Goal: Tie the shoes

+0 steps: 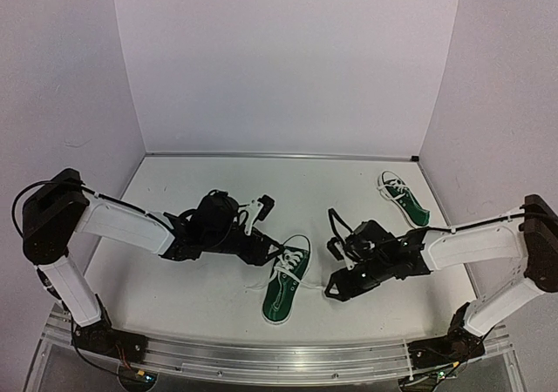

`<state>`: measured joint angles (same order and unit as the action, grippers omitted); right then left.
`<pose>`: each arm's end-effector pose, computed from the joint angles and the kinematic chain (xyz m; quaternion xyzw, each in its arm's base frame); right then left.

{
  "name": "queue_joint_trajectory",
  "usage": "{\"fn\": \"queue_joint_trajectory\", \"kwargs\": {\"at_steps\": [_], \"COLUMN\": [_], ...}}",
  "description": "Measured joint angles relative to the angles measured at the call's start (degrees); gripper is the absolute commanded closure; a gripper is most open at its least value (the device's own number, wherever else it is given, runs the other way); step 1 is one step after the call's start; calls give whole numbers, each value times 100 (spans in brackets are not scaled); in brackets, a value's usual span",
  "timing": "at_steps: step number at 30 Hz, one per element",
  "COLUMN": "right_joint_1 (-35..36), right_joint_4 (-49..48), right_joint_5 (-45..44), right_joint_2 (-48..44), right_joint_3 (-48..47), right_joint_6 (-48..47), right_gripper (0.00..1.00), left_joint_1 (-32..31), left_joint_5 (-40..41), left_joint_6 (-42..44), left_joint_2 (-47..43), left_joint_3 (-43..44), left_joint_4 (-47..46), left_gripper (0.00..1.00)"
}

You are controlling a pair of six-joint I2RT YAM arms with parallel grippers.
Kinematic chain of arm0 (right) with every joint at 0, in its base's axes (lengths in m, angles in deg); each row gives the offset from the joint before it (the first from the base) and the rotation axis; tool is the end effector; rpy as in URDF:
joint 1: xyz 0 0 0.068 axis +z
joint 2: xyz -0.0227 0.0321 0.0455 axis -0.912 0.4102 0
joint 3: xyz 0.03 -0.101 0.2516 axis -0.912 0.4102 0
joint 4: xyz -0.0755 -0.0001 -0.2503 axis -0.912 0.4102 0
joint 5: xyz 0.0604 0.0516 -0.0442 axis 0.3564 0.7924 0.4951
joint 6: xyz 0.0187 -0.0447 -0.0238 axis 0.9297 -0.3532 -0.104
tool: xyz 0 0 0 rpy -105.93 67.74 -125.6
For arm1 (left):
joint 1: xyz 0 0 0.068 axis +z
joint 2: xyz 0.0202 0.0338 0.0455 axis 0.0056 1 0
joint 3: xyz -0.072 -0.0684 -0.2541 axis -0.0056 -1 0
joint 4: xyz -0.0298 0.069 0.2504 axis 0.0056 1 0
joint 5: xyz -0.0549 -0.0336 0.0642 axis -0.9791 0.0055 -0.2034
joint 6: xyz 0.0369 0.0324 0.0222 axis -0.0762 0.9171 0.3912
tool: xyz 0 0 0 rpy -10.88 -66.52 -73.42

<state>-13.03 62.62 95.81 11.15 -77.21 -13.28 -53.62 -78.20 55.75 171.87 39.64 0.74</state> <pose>0.1547 0.2164 0.1547 -0.2560 0.9182 0.2607 0.1532 0.2023 -0.2902 0.1728 0.3237 0.8056 -0.3552 0.3464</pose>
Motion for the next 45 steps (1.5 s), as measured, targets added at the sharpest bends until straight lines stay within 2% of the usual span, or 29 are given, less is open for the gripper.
{"fn": "queue_joint_trajectory", "kwargs": {"at_steps": [3, 6, 11, 13, 15, 22, 28, 35, 45], "right_joint_1": [0, 0, 0, -20, -62, -445, -494, -494, -453], "right_joint_4": [28, 32, 30, 8, -11, 16, 21, 165, 607], "right_joint_5": [-1, -30, -126, -152, -151, 92, 802, 1550, 1972], "right_joint_2": [-150, -191, 25, 191, 295, 493, 1159, 1781, 2164], "right_joint_3": [-212, -557, -1223, -1466, -1614, -1898, -2424, -2847, -3341], "right_joint_6": [-12, -46, -133, -146, -152, -192, -353, -562, -924], "right_gripper": [46, 47, 48, 48, 48, 53, 60, 66, 70], "left_joint_1": [1, 1, 1, 1, 1, 1, -11, -83, -138], "left_joint_5": [-56, -111, -348, -432, -500, -855, -1357, -1626, -1760], "left_joint_6": [-222, -358, -446, -430, -413, -220, 159, 727, 1124], "left_joint_2": [131, 253, 414, 414, 401, -132, -381, -385, -385], "left_joint_3": [65, 181, 434, 438, 426, -211, -787, -847, -847], "left_joint_4": [-22, -43, -88, -163, -179, -510, -948, -985, -971], "left_gripper": [39, 47, 84, 94, 100, 100, 100, 100, 100]}}
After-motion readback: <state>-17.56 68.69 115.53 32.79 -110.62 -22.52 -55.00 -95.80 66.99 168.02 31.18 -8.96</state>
